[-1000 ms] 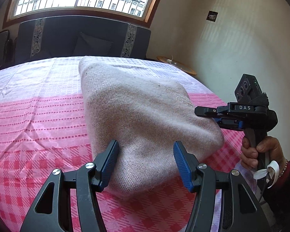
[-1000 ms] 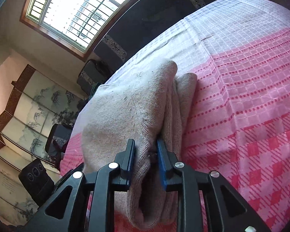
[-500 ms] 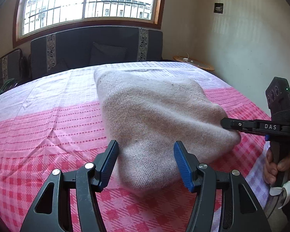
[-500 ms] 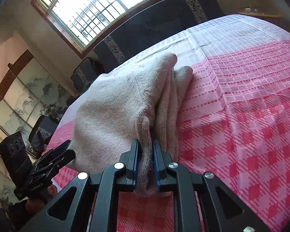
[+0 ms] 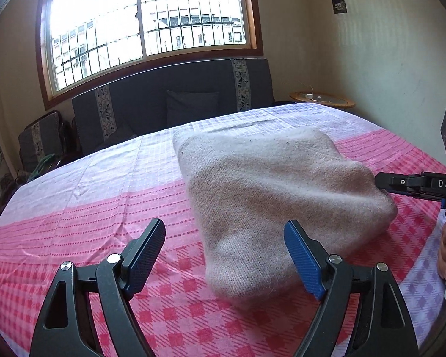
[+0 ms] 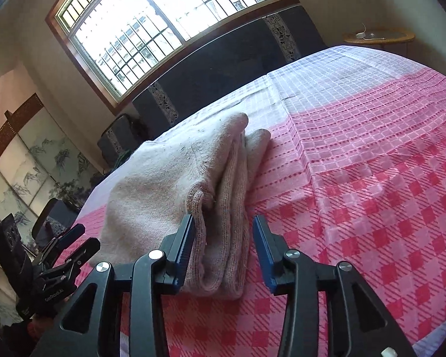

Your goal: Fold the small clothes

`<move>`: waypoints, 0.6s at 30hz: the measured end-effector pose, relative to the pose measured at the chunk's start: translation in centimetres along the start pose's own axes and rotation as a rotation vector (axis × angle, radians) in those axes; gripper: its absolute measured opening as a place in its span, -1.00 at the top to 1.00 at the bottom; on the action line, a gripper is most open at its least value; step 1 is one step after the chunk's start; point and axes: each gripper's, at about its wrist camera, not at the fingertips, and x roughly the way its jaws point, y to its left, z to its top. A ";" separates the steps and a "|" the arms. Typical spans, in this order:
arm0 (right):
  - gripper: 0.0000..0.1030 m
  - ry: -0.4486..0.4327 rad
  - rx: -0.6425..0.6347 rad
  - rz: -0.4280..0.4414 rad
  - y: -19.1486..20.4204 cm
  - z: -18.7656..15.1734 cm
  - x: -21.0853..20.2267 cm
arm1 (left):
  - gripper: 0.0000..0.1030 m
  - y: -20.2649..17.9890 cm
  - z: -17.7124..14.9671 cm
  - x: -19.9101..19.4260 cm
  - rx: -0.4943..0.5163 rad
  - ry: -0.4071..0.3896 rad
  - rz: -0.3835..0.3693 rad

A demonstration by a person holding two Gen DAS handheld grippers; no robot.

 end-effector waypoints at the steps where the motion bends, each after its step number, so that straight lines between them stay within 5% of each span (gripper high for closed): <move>1: 0.19 -0.002 -0.007 -0.002 0.1 -0.1 0.0 | -0.61 -0.1 0.0 0.0 0.003 0.000 0.002; 6: -0.28 -0.012 -0.004 0.000 0.3 -0.2 -0.1 | -0.64 -0.3 0.3 0.3 0.013 0.007 0.018; 18: -0.36 -0.019 -0.006 0.006 0.2 -0.3 -0.2 | -0.68 -0.3 0.9 1.5 0.011 0.022 0.035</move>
